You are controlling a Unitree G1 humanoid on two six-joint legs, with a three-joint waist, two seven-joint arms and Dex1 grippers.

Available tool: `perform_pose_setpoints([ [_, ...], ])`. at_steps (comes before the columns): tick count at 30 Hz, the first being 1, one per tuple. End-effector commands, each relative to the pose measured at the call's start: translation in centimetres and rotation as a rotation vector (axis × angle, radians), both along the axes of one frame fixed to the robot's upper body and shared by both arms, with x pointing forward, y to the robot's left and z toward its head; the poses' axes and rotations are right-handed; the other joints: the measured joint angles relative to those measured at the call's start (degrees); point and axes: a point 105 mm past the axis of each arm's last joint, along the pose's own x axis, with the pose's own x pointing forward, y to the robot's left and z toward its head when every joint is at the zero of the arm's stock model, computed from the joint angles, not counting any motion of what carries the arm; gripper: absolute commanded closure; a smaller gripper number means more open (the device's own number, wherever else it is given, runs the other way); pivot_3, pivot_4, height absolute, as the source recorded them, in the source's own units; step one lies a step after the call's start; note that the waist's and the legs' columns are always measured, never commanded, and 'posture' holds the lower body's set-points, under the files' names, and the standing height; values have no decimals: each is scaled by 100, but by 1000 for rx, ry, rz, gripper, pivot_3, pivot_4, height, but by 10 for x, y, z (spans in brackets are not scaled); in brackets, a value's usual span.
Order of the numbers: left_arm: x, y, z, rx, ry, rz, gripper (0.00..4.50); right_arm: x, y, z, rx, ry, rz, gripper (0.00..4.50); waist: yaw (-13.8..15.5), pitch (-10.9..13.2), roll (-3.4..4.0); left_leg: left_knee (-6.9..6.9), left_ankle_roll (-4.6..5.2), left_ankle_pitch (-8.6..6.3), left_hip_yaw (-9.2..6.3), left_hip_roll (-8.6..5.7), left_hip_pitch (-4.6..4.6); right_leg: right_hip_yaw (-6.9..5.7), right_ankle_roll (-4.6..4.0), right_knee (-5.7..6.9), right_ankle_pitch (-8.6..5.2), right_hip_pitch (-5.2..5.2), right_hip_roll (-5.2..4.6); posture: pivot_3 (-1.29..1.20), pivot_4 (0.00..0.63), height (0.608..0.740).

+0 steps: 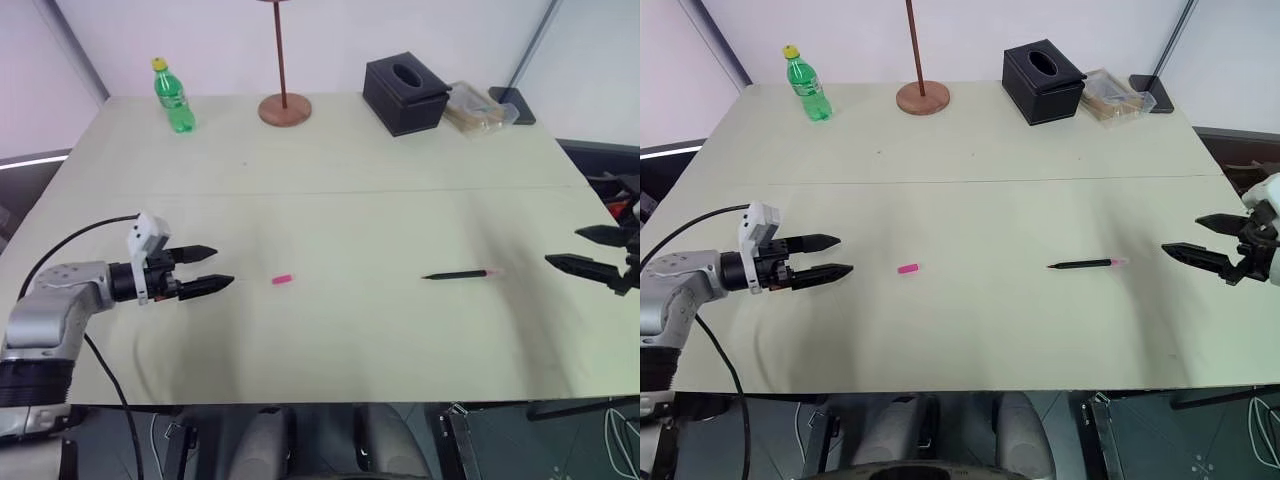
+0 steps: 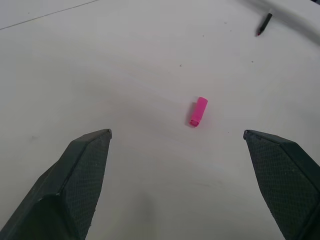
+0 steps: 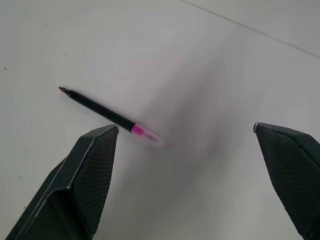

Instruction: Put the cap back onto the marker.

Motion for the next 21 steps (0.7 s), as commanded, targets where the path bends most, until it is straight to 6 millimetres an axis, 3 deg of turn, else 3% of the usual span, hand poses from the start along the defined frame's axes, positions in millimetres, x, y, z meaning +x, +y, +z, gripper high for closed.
perform_pose_setpoints([
  [1,-1,2,8,27,-33,-21,60,2,1,8,-12,-37,14,0,-1,0,0,0,0,0,0,0,0,0,0,0,0,0,0,0,150,740],
  [21,5,9,18,4,-77,-18,60,12,-4,14,-42,-85,3,0,-2,0,0,0,0,0,1,0,0,0,0,0,0,0,-1,0,150,740],
])
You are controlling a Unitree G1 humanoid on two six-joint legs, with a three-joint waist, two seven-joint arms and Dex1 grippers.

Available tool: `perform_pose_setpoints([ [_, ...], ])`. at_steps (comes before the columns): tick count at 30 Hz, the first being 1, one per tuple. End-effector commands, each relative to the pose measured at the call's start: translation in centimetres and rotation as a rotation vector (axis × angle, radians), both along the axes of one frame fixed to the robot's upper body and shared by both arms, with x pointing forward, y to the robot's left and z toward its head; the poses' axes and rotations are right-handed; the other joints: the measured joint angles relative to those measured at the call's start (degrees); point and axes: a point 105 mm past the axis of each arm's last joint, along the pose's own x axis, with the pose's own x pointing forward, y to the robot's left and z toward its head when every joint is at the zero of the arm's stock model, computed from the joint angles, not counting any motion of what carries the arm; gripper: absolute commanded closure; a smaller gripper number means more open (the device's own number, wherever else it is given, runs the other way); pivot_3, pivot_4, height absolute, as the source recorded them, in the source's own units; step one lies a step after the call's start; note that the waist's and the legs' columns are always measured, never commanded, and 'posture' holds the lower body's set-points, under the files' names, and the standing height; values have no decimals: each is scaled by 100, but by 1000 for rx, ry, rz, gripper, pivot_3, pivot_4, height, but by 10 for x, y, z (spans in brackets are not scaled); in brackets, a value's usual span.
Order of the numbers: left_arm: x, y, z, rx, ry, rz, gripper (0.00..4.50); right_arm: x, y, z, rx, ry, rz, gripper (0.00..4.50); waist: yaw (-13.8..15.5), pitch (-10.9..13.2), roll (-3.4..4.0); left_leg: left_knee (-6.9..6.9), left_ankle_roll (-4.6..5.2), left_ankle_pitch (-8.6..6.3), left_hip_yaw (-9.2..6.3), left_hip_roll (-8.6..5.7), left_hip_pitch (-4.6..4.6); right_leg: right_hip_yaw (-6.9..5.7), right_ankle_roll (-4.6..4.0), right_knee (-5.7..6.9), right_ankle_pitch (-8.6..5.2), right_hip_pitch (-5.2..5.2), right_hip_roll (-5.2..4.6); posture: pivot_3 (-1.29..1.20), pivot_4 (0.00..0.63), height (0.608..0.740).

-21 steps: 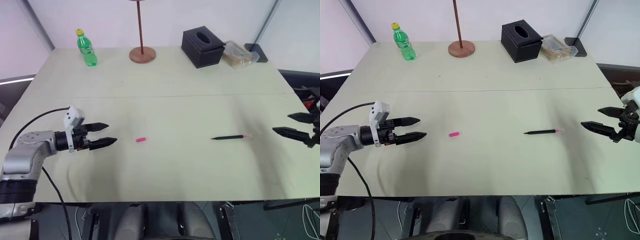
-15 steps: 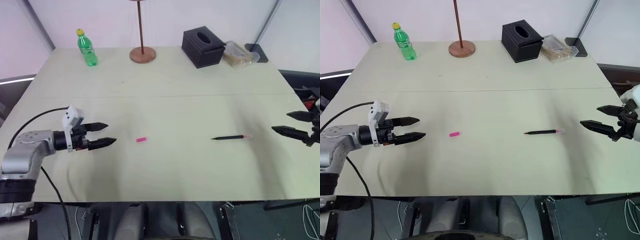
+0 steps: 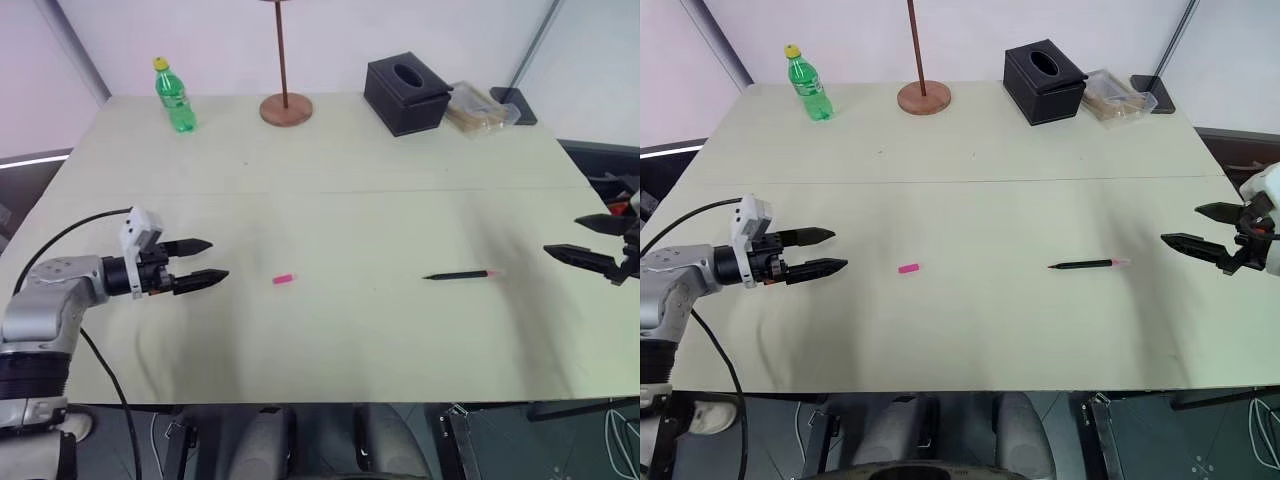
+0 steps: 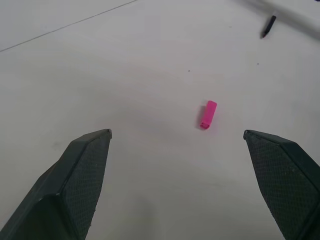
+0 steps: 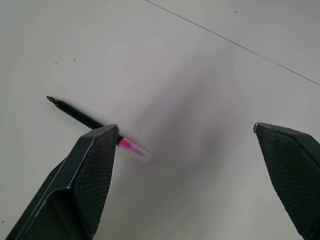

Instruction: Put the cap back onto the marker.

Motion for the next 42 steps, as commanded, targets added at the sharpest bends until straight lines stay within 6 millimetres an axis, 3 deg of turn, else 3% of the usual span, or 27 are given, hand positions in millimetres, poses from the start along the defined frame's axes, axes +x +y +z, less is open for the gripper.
perform_pose_setpoints([
  [1,0,2,12,1,-36,-11,60,3,0,13,-19,-53,6,0,0,0,0,0,0,0,0,0,0,0,0,0,0,0,0,0,150,740],
  [21,1,0,16,39,-63,-76,60,9,2,9,-66,-44,50,0,-5,0,0,0,0,0,0,0,0,0,0,0,0,-1,1,0,150,740],
  [27,-16,-23,-2,229,-90,-315,60,9,7,-3,-179,64,171,0,-12,1,3,-1,0,0,4,-1,0,0,0,-1,0,-1,1,0,150,740],
  [31,-16,-43,15,176,-146,-386,60,19,10,0,-166,36,183,0,-15,3,6,0,0,0,7,0,0,3,0,2,0,-5,1,0,150,740],
  [36,-18,-52,25,177,-174,-438,60,19,25,-7,-127,37,266,0,-11,4,4,0,1,-1,5,1,-2,3,0,-1,0,-3,3,0,150,740],
  [40,-13,-49,26,150,-153,-419,60,17,44,-34,-150,15,368,0,-13,3,3,0,1,-1,3,1,-2,2,0,2,0,-3,6,0,150,740],
  [42,-12,-45,23,160,-143,-414,60,19,48,-39,-148,1,380,0,-16,4,6,0,1,-1,5,1,-1,2,0,2,0,-3,7,0,150,740],
])
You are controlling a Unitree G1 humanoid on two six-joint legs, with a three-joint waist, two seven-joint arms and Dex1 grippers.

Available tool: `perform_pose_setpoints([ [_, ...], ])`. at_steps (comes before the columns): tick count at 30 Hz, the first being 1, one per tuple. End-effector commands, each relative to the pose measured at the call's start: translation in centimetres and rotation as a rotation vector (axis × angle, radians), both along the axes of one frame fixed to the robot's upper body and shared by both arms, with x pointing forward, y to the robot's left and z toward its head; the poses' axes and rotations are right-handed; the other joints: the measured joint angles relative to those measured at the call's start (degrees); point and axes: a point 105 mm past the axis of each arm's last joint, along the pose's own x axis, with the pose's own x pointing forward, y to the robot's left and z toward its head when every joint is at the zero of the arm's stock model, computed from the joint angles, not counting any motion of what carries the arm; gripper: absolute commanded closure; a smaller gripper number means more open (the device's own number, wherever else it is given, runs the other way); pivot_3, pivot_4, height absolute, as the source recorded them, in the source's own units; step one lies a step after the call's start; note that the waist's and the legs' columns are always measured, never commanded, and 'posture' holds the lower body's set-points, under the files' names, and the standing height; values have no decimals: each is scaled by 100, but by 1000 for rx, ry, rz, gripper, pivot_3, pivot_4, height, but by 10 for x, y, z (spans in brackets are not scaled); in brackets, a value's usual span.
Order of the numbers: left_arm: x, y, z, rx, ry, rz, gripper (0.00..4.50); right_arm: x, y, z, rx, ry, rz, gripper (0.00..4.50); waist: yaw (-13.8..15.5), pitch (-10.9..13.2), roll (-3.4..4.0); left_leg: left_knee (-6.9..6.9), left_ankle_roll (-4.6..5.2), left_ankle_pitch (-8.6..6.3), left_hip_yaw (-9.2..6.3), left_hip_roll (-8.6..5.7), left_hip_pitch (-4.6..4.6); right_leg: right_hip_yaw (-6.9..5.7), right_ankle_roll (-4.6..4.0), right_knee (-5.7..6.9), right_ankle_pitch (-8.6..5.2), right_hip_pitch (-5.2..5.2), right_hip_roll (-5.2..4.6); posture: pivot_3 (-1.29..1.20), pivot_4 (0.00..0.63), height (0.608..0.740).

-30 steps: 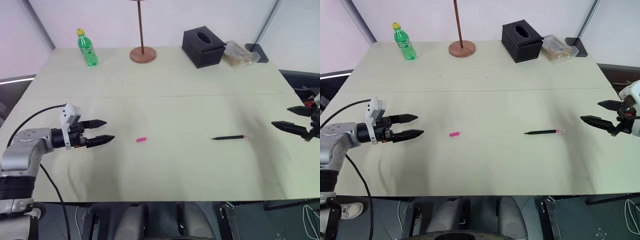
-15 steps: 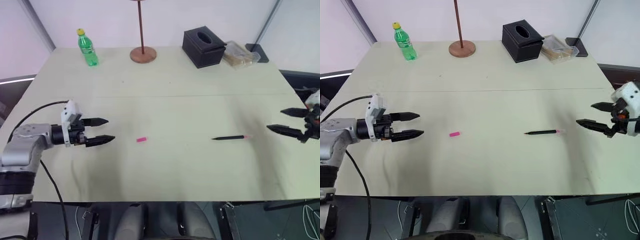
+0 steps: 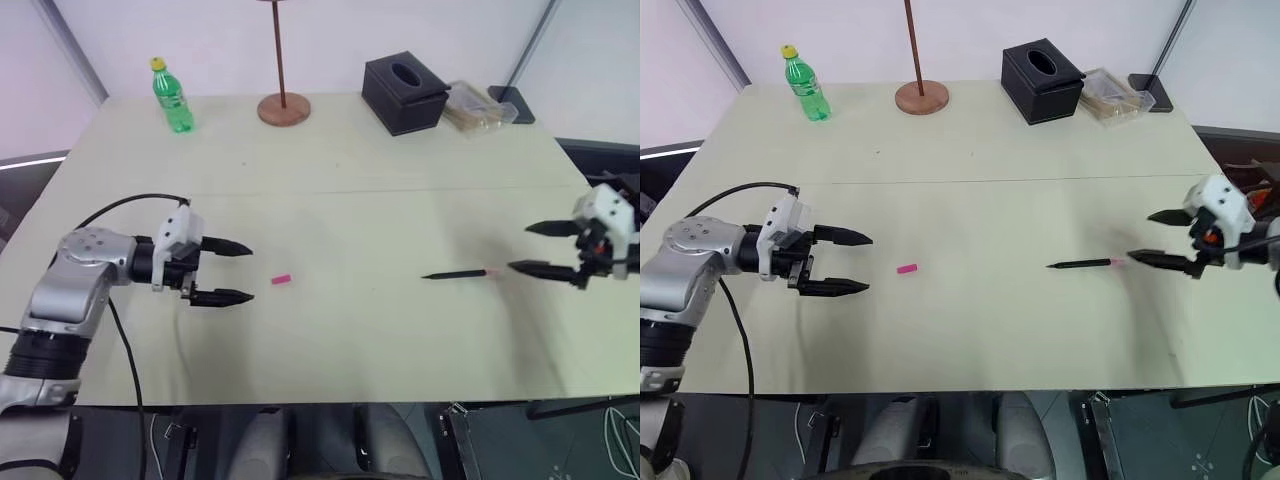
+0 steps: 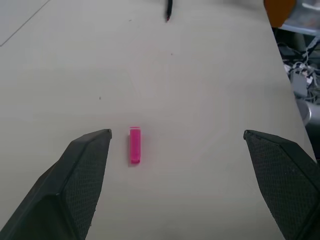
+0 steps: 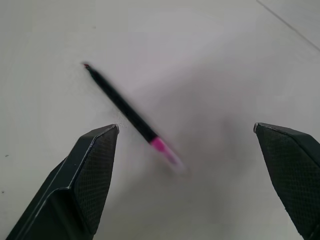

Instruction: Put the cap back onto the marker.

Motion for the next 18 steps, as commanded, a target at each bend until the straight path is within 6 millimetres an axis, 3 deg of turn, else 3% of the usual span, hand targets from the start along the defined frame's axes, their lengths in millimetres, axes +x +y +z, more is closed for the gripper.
perform_pose_setpoints([
  [1,0,6,5,5,-15,-1,60,3,6,8,-21,-77,43,0,-9,3,6,0,0,0,2,-1,0,1,0,0,0,-1,-1,0,150,740],
  [4,-2,9,3,15,-5,-3,60,6,12,4,0,-81,55,0,-9,3,5,0,0,0,2,-1,0,3,0,2,0,-2,-1,0,150,740],
  [11,-14,19,5,71,26,-13,60,8,27,-25,9,-42,140,0,-11,4,2,0,0,0,2,1,1,3,0,1,0,-1,0,0,150,740],
  [18,-19,31,11,104,31,15,60,17,35,-30,-5,-48,182,0,-14,4,3,1,0,0,0,1,1,2,0,2,0,-1,2,0,150,740],
])
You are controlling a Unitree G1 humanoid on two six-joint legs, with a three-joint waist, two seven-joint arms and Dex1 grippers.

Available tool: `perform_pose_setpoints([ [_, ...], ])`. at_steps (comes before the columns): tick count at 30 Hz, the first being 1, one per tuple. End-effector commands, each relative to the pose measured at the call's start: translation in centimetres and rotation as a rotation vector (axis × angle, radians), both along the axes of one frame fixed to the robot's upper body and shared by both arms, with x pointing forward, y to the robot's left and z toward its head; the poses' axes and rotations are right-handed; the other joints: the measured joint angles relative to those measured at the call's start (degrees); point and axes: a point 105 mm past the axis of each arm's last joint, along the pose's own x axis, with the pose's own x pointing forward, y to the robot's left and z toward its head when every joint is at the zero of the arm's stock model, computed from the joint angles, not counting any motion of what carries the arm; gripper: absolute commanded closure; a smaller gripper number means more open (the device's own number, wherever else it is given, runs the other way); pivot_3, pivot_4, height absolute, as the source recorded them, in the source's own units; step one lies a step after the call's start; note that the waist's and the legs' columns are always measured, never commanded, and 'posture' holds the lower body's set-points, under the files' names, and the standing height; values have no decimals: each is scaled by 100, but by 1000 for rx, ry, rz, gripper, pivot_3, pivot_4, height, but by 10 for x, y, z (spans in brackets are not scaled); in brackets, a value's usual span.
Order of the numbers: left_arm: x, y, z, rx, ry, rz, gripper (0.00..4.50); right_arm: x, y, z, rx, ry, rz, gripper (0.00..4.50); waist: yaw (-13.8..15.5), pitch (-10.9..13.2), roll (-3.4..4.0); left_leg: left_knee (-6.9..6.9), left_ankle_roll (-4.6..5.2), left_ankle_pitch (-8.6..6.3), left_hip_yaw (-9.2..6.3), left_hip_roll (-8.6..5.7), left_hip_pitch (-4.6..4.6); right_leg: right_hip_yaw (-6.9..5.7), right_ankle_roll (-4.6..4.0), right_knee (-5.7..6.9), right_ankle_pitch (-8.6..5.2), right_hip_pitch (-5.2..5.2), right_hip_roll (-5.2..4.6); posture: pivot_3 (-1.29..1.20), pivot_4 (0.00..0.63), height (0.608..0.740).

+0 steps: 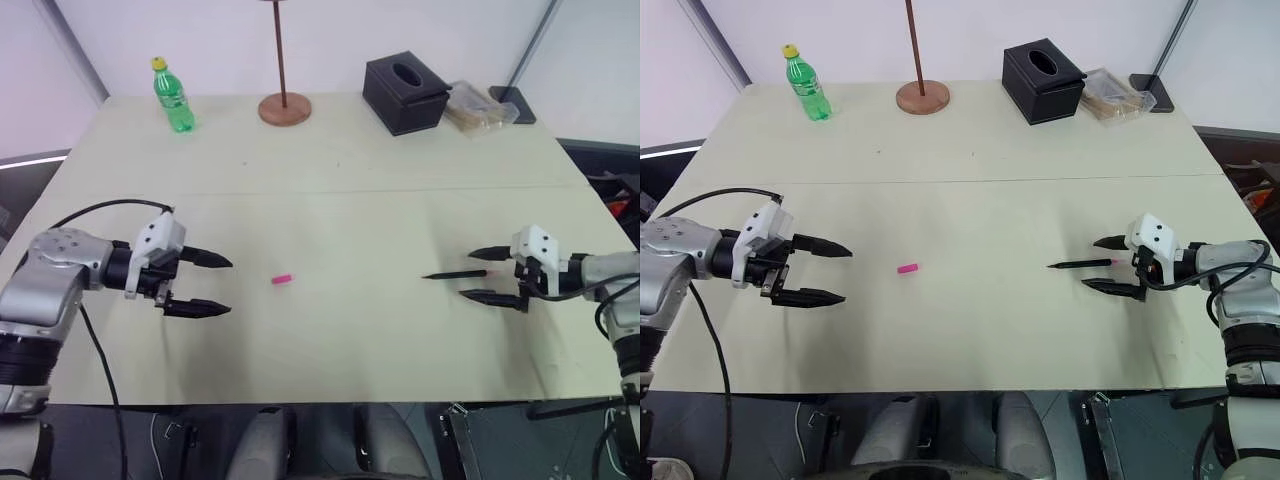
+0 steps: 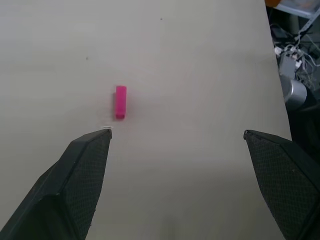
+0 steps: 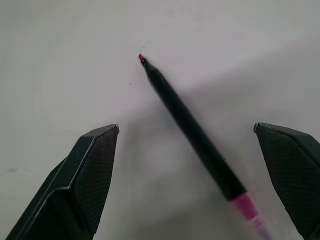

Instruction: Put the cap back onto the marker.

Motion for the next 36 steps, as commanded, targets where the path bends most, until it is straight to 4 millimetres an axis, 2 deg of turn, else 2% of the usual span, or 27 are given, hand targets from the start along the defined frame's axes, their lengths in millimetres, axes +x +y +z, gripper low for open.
perform_pose_setpoints([
  [1,-4,3,13,-4,-37,1,60,2,0,1,-30,-16,31,0,-2,0,0,0,0,0,-1,0,0,0,0,0,0,0,1,0,150,740],
  [6,-10,-1,12,-18,-35,15,60,3,2,-2,-26,1,23,0,5,0,0,-1,0,0,-1,1,0,0,0,0,0,0,0,0,150,740],
  [10,-11,-1,12,-28,-37,33,60,-2,-6,-10,-61,41,3,0,9,0,0,0,0,0,-3,1,0,-1,-1,1,0,0,0,0,150,740],
  [13,-10,-2,11,-34,-42,43,0,-1,-12,-12,-63,56,-31,840,4,0,0,0,0,0,-2,0,0,0,-1,1,0,1,0,0,150,740],
  [15,-10,-3,12,-36,-44,43,0,-4,-16,-14,-76,67,-37,1774,3,0,0,0,0,0,-1,0,1,0,-1,1,0,2,0,0,150,740],
  [16,-9,-3,12,-38,-45,44,0,-4,-18,-14,-76,65,-47,2383,6,0,0,0,0,0,-2,0,1,-1,-1,1,0,3,0,0,150,740],
  [17,-9,-3,12,-40,-46,45,0,-3,-20,-14,-76,62,-54,2774,8,-1,0,0,0,0,-2,0,2,-1,-1,1,0,4,0,0,150,740],
  [20,-8,-4,12,-43,-51,48,0,-4,-19,-15,-74,62,-52,4447,10,-1,-1,1,0,0,-2,0,2,-1,0,0,0,5,-1,0,150,740],
  [33,-5,-4,11,-54,-60,67,0,-3,-20,-15,-84,34,-60,4486,9,-2,-2,2,0,0,-2,0,3,-1,0,0,0,7,-1,0,150,740],
  [36,-4,-2,9,-52,-60,75,0,-5,-21,-19,-99,54,-57,3208,10,-2,-2,2,0,0,-2,0,3,-1,0,0,0,7,-1,0,150,740],
])
